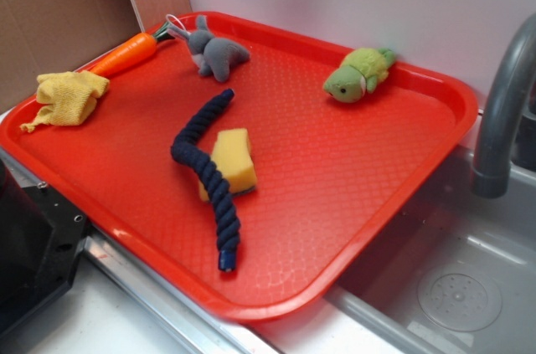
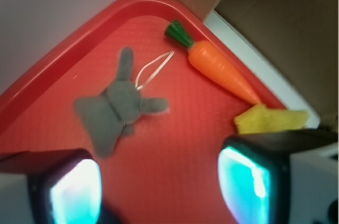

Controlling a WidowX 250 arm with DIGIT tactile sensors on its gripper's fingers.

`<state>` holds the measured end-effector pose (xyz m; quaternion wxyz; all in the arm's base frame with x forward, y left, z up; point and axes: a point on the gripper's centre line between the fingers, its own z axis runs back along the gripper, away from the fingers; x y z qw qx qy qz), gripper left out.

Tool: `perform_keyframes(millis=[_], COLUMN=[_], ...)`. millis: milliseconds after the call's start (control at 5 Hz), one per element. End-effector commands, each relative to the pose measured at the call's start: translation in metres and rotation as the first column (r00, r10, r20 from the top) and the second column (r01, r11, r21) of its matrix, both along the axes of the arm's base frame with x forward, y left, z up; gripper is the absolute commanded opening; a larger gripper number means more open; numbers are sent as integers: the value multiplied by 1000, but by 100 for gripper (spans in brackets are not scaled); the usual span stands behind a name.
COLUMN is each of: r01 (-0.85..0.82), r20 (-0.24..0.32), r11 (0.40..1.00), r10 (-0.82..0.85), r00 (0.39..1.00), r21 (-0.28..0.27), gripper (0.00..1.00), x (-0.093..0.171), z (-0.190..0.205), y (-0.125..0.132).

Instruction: Grab the gray animal.

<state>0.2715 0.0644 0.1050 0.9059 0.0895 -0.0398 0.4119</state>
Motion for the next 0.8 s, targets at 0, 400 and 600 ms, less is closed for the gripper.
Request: perform_keyframes(millis=[0, 400, 600], r01=[-26, 11, -7], r20=[60, 119, 157], r11=[1000, 999, 996], r10=[25, -4, 21], r00=[998, 993, 987], r21=[13, -52, -89], gripper=[100, 100, 100], x=[-8, 1, -32], z=[17, -14, -36], y=[14, 22, 9])
